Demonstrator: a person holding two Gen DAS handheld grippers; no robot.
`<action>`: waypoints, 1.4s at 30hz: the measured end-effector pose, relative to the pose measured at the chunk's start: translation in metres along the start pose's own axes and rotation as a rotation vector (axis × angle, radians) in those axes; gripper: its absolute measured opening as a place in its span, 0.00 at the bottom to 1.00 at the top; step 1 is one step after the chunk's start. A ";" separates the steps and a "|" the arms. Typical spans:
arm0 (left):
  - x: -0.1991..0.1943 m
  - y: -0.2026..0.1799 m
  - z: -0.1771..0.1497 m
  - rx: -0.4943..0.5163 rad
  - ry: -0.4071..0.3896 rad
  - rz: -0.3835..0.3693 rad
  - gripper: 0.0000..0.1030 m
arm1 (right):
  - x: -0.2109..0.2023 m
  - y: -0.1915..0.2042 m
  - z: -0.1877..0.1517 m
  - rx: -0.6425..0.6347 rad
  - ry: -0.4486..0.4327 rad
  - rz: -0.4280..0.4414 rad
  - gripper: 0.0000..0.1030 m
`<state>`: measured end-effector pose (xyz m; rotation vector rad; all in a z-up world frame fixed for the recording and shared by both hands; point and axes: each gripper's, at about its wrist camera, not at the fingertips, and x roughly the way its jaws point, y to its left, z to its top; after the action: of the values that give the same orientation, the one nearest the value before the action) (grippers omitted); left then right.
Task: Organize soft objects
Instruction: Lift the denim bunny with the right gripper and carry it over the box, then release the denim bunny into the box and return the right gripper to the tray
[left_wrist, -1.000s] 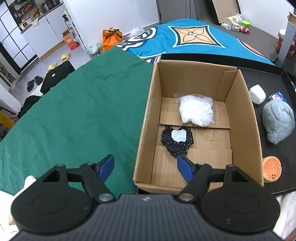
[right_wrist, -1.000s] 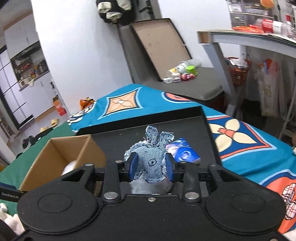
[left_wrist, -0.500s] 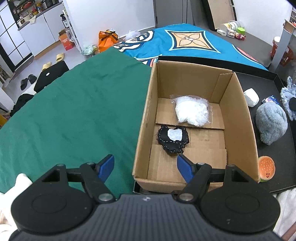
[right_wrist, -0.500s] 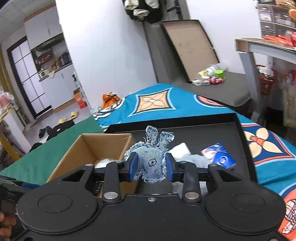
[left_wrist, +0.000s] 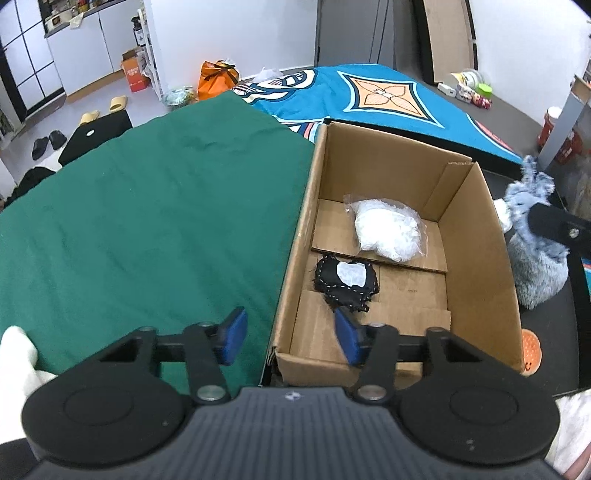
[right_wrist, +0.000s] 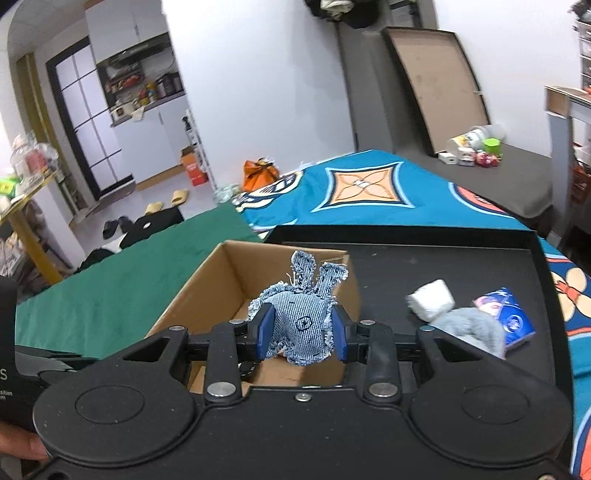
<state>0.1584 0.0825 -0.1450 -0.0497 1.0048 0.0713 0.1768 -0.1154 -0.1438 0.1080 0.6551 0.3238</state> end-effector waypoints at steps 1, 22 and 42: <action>0.000 0.001 0.000 -0.003 -0.003 -0.005 0.39 | 0.002 0.004 0.000 -0.007 0.006 0.003 0.32; 0.001 0.012 -0.003 -0.050 -0.039 -0.039 0.11 | 0.007 -0.001 -0.006 0.016 0.059 -0.054 0.54; -0.003 -0.004 0.005 0.013 0.017 0.051 0.27 | -0.005 -0.054 -0.014 0.153 0.002 -0.089 0.56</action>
<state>0.1615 0.0785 -0.1398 -0.0133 1.0240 0.1114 0.1784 -0.1684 -0.1628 0.2242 0.6839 0.1880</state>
